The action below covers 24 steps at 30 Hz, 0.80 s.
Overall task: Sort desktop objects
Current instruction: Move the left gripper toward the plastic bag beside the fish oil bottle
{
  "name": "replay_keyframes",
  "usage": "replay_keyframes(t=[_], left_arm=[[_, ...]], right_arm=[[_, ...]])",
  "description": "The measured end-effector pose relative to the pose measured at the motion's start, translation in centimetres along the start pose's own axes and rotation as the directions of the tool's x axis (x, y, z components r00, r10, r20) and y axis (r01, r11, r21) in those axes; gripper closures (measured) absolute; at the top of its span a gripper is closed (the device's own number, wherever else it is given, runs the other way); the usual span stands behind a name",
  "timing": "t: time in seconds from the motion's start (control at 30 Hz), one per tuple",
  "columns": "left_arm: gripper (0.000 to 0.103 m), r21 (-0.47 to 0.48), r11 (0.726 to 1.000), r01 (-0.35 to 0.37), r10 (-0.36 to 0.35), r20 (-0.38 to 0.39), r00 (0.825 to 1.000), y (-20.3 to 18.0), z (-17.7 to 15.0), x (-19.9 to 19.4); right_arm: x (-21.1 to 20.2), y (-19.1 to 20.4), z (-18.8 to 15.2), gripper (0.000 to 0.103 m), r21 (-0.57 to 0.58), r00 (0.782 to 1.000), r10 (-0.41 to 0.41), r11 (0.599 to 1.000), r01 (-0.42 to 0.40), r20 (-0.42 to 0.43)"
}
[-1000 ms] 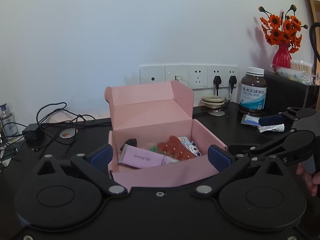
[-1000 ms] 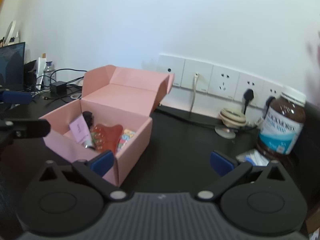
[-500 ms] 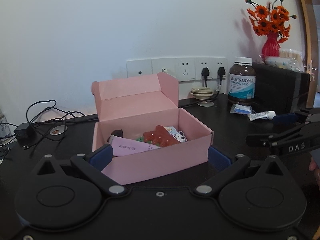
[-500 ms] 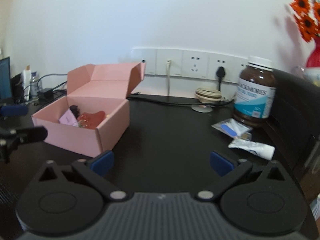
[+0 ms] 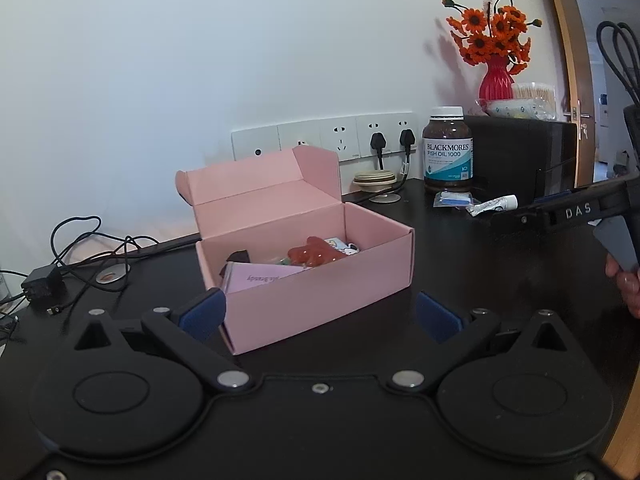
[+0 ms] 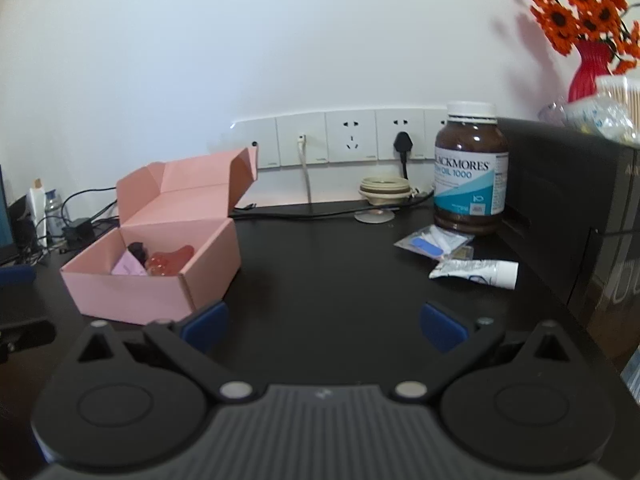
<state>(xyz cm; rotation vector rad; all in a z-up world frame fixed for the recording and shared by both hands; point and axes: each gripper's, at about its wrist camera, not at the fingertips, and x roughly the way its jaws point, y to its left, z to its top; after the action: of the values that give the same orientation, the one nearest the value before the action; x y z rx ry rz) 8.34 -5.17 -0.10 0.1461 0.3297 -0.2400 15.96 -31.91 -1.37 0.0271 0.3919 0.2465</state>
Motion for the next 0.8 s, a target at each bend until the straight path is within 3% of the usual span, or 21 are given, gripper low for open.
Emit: replay_keyframes(t=[0.17,0.37,0.53,0.8], left_arm=[[0.0,-0.073,0.997,0.037,-0.036,0.019,0.999,1.5,-0.1,-0.3],[0.0,-0.032,0.999,0.032,-0.032,-0.018,0.999,0.7,-0.1,0.2],[0.0,-0.025,1.0,-0.007,0.007,0.001,1.0,0.5,-0.2,-0.1],[0.0,-0.164,0.986,-0.036,0.038,0.009,0.999,2.8,-0.2,-0.3]], right_arm=[[0.1,0.0,-0.1,0.001,0.002,1.0,0.006,1.0,-0.006,-0.012],[-0.1,0.2,-0.3,0.001,-0.008,1.0,0.014,1.0,-0.014,0.0],[-0.3,-0.2,-0.3,0.001,0.009,0.999,0.031,0.999,-0.031,0.016],[-0.2,-2.5,-0.4,0.001,0.155,0.999,0.047,0.987,-0.051,0.027]])
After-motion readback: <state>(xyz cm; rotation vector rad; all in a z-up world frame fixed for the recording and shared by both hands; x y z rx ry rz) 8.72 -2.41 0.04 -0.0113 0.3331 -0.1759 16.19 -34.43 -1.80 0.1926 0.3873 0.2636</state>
